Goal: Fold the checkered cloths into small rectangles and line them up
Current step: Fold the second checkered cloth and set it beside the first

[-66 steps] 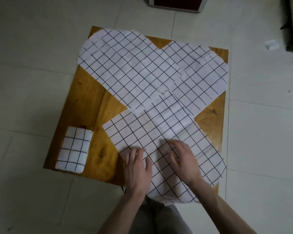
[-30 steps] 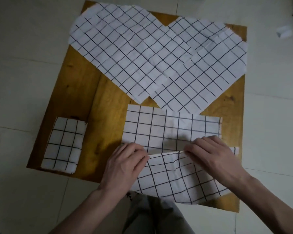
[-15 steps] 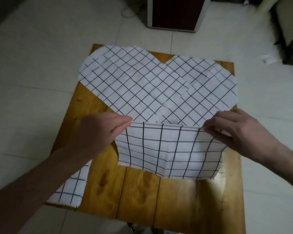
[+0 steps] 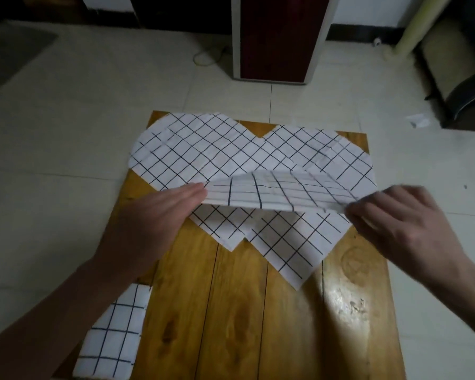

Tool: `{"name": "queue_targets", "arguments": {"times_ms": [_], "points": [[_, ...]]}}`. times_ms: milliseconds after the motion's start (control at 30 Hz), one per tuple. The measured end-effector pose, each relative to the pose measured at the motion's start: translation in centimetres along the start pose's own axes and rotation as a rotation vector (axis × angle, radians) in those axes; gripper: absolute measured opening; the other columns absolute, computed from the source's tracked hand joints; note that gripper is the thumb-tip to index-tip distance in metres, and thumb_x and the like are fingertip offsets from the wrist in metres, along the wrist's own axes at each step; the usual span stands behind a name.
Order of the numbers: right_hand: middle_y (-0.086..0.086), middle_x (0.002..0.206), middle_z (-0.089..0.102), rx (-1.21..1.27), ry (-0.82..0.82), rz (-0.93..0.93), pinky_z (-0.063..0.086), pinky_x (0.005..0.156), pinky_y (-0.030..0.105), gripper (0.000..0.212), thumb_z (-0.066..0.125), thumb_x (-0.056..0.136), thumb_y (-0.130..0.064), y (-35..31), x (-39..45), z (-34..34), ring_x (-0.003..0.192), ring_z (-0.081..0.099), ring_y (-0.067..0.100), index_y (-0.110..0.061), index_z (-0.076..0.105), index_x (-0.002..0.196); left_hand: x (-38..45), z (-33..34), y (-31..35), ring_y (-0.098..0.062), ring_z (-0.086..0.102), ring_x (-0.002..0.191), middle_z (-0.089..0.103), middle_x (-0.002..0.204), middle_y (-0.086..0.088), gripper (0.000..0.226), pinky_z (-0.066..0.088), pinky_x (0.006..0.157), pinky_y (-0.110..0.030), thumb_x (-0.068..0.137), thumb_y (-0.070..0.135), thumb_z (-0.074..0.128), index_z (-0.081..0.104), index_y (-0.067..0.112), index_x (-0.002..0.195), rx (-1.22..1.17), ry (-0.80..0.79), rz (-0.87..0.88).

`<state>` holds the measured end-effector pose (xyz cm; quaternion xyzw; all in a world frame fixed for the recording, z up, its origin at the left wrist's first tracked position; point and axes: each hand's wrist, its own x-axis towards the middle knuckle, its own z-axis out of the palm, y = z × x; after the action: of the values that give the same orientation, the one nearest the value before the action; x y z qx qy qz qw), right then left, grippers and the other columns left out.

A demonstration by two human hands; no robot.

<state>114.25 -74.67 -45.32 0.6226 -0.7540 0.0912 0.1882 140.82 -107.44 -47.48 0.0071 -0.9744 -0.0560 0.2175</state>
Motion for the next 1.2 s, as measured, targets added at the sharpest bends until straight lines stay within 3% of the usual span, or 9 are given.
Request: {"name": "queue_targets", "arguments": {"times_ms": [133,267,333,700,800,867,967,1067,1200], "points": [[0.006,0.098,0.069,0.092,-0.086,0.040,0.042,0.082,0.039,0.015,0.067,0.096,-0.012,-3.3,-4.9,3.7,0.080,0.067,0.032,-0.009,0.074,0.108,-5.1,3.4,1.7,-0.022,0.056,0.136,0.057,0.148,-0.010,0.058,0.051,0.107,-0.035,0.092,-0.013,0.040,0.052,0.008,0.145,-0.087,-0.121,-0.098],[0.007,0.105,0.067,0.125,-0.167,0.098,0.043,0.084,0.040,0.033,0.072,0.086,-0.005,-6.0,-9.7,7.5,0.087,0.066,0.031,-0.012,0.070,0.118,-10.0,6.1,4.1,-0.022,0.053,0.140,0.052,0.155,-0.008,0.093,0.053,0.101,-0.029,0.066,-0.029,0.064,0.052,0.011,0.148,-0.167,-0.249,-0.179],[0.005,0.108,0.066,0.127,-0.209,0.134,0.042,0.087,0.040,0.049,0.074,0.078,-0.002,-7.0,-11.6,8.8,0.093,0.063,0.029,-0.012,0.072,0.126,-12.2,7.3,5.4,-0.025,0.052,0.143,0.051,0.157,-0.011,0.101,0.056,0.105,-0.041,0.058,-0.033,0.072,0.052,0.007,0.149,-0.201,-0.291,-0.195],[0.007,0.117,0.068,0.112,-0.386,0.262,0.036,0.096,0.039,0.075,0.093,0.069,-0.003,-10.5,-16.7,10.2,0.109,0.052,0.024,-0.015,0.067,0.139,-18.7,10.8,8.8,-0.026,0.065,0.129,0.063,0.144,-0.013,0.111,0.061,0.095,-0.045,0.036,-0.030,0.088,0.064,0.005,0.139,-0.166,-0.521,-0.227],[0.004,0.126,0.066,0.156,-0.438,0.254,0.035,0.100,0.037,0.046,0.057,0.095,-0.024,-10.6,-17.3,10.7,0.114,0.056,0.024,-0.021,0.061,0.141,-18.6,11.1,10.0,-0.029,0.067,0.126,0.065,0.141,-0.016,0.077,0.060,0.097,-0.047,0.060,-0.010,0.093,0.069,0.004,0.133,-0.102,-0.556,-0.253],[0.002,0.129,0.066,0.174,-0.473,0.317,0.036,0.101,0.036,0.045,0.043,0.101,-0.034,-11.1,-17.0,10.5,0.115,0.061,0.025,-0.022,0.063,0.140,-18.4,11.0,11.5,-0.030,0.063,0.133,0.061,0.145,-0.017,0.044,0.056,0.105,-0.050,0.096,0.020,0.069,0.066,0.002,0.136,-0.034,-0.519,-0.297],[0.003,0.138,0.063,0.210,-0.455,0.435,0.042,0.107,0.040,0.050,0.036,0.108,-0.041,-13.3,-16.2,9.7,0.126,0.059,0.026,-0.021,0.056,0.149,-17.6,10.8,15.0,-0.030,0.045,0.149,0.047,0.159,-0.016,0.063,0.042,0.119,-0.049,0.105,0.046,0.037,0.051,0.004,0.151,-0.017,-0.550,-0.404],[0.002,0.168,0.037,0.342,-0.467,0.368,0.029,0.125,0.043,0.060,0.030,0.111,-0.049,-17.7,-15.0,9.3,0.156,0.033,0.022,-0.018,0.035,0.162,-16.6,11.9,19.1,-0.030,0.025,0.158,0.025,0.171,-0.015,0.073,0.024,0.123,-0.046,0.106,0.052,0.035,0.030,0.005,0.162,-0.069,-0.541,-0.398],[0.002,0.176,0.011,0.370,-0.542,0.188,0.016,0.129,0.042,0.073,0.031,0.110,-0.058,-21.9,-14.1,10.8,0.162,0.009,0.017,-0.013,0.018,0.167,-15.3,13.4,22.3,-0.026,0.010,0.162,0.009,0.176,-0.011,0.085,0.019,0.125,-0.046,0.100,0.051,0.041,0.013,0.006,0.166,-0.159,-0.548,-0.462]]}}
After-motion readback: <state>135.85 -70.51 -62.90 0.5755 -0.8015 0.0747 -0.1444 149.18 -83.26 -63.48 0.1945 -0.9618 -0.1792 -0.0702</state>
